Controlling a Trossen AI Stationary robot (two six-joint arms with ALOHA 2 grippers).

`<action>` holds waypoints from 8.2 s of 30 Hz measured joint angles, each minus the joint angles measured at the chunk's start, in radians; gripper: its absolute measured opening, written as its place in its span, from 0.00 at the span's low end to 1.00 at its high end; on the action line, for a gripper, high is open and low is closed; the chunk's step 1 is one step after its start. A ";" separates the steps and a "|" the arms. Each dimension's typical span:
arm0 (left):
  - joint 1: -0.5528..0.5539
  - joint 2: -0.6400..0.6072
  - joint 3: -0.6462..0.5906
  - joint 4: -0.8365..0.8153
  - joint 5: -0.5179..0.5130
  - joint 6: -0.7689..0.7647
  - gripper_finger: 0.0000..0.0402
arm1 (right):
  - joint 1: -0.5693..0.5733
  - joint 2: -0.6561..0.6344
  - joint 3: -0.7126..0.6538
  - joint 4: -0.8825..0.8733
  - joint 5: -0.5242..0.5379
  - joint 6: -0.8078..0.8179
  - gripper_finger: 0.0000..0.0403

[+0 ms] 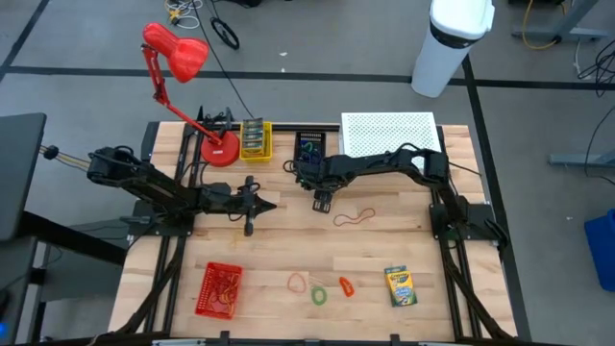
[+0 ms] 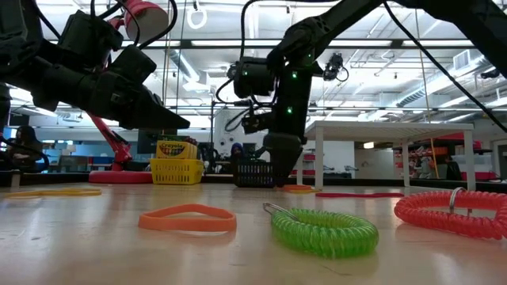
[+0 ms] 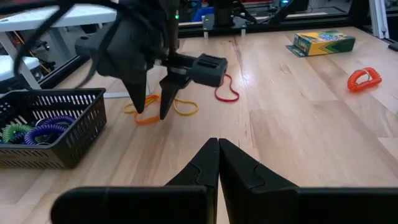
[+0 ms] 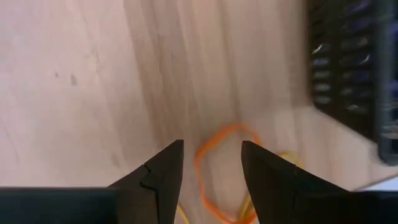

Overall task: Pick & Place Office Desk Supplies
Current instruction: Put the orange rubber band into the red bin, then put the yellow rubber band into the red bin

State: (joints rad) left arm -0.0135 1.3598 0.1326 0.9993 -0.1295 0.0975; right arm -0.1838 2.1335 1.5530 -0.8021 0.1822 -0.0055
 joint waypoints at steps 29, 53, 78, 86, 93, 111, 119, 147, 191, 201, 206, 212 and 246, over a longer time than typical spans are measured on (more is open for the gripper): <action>-0.046 0.001 0.006 -0.003 -0.008 -0.001 0.12 | 0.148 -0.063 0.019 0.056 0.035 -0.022 0.01; -0.092 0.001 0.032 -0.010 -0.103 0.005 0.25 | 0.030 -0.075 -0.177 0.283 0.090 0.181 0.34; -0.092 0.000 0.033 -0.011 -0.095 0.005 0.25 | -0.006 -0.069 -0.176 0.285 -0.001 0.192 0.34; -0.092 0.000 0.033 -0.011 -0.088 -0.004 0.25 | -0.009 -0.068 -0.176 0.314 -0.049 0.185 0.29; -0.092 0.000 0.033 -0.010 -0.047 -0.005 0.25 | -0.006 -0.042 -0.172 0.319 -0.054 0.189 0.17; -0.092 0.000 0.033 -0.018 -0.053 -0.002 0.25 | 0.140 -0.157 -0.176 0.411 -0.084 0.055 0.01; -0.094 0.000 0.033 -0.025 -0.104 0.014 0.28 | 0.244 -0.163 -0.176 0.513 -0.105 0.000 0.01; -0.211 0.195 0.158 -0.049 -0.098 0.246 0.20 | 0.310 -0.163 -0.176 0.704 -0.151 -0.038 0.01; -0.886 0.096 0.708 -1.678 -0.013 -1.061 0.02 | 0.646 -0.277 -0.704 1.347 0.368 0.028 0.03; -0.897 0.109 0.709 -1.679 0.056 -1.182 0.25 | 0.649 -0.344 -0.706 1.310 0.390 0.022 0.02; -0.890 0.106 0.774 -1.780 0.077 -1.137 0.38 | 0.649 -0.376 -0.706 1.253 0.393 0.020 0.02; -0.889 0.106 0.938 -1.987 -0.141 -0.989 0.40 | 0.649 -0.429 -0.706 1.175 0.394 0.013 0.03; -0.259 -0.024 0.511 -1.649 -0.043 -0.538 0.33 | 0.656 -0.449 -0.963 1.587 0.410 0.034 0.01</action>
State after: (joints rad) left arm -0.2726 1.3360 0.6433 -0.6500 -0.1730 -0.4406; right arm 0.4717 1.6844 0.5903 0.7853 0.5926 0.0284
